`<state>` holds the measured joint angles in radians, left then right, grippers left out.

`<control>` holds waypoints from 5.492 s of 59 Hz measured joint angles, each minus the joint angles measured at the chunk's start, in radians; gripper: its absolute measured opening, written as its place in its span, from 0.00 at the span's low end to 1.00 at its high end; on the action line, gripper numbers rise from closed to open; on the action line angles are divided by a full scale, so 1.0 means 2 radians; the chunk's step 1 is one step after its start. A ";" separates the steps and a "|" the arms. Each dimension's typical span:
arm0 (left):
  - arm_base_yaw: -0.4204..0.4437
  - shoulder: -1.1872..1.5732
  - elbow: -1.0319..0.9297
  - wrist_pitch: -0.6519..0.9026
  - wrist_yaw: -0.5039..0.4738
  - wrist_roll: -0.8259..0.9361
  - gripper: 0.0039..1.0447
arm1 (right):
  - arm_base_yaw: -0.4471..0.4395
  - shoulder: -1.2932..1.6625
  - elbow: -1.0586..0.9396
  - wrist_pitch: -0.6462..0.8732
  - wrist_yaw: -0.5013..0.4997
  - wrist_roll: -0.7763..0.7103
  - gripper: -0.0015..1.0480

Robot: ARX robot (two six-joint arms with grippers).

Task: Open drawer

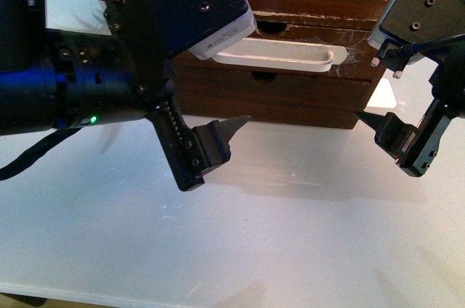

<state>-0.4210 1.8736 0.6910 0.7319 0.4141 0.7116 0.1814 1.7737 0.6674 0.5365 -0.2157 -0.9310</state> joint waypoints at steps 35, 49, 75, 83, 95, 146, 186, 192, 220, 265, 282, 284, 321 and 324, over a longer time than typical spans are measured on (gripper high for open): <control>0.014 0.110 0.143 -0.064 0.030 0.036 0.92 | 0.008 0.078 0.102 -0.080 -0.049 -0.059 0.91; 0.015 0.139 0.181 -0.084 0.034 0.050 0.92 | 0.014 0.091 0.135 -0.104 -0.063 -0.061 0.91; 0.016 0.163 0.211 -0.102 0.042 0.061 0.92 | 0.037 0.124 0.186 -0.136 -0.068 -0.077 0.91; 0.018 0.169 0.215 -0.108 0.045 0.066 0.92 | 0.041 0.135 0.195 -0.140 -0.069 -0.079 0.91; 0.019 0.173 0.222 -0.117 0.049 0.070 0.92 | 0.046 0.141 0.205 -0.145 -0.069 -0.081 0.91; 0.020 0.196 0.268 -0.179 0.052 0.119 0.92 | 0.049 0.163 0.229 -0.161 -0.066 -0.083 0.91; 0.018 0.196 0.283 -0.219 0.052 0.158 0.92 | 0.055 0.175 0.242 -0.182 -0.064 -0.113 0.91; 0.018 0.196 0.283 -0.222 0.054 0.163 0.92 | 0.057 0.177 0.244 -0.184 -0.064 -0.116 0.91; 0.018 0.199 0.284 -0.221 0.053 0.192 0.92 | 0.063 0.182 0.243 -0.188 -0.060 -0.124 0.91; 0.018 0.191 0.257 -0.204 0.067 0.198 0.92 | 0.075 0.174 0.206 -0.164 -0.072 -0.131 0.91; 0.016 0.169 0.213 -0.181 0.066 0.197 0.92 | 0.086 0.167 0.180 -0.153 -0.083 -0.127 0.91; 0.015 0.167 0.210 -0.178 0.066 0.196 0.92 | 0.087 0.166 0.178 -0.151 -0.083 -0.127 0.91; 0.003 0.129 0.131 -0.132 0.052 0.181 0.92 | 0.112 0.145 0.121 -0.109 -0.073 -0.110 0.92; 0.002 0.127 0.128 -0.132 0.051 0.179 0.92 | 0.115 0.143 0.116 -0.105 -0.072 -0.107 0.92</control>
<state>-0.4160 2.1269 0.9462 0.4686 0.5167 1.0698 0.4107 2.0598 0.8993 0.3256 -0.3592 -1.1446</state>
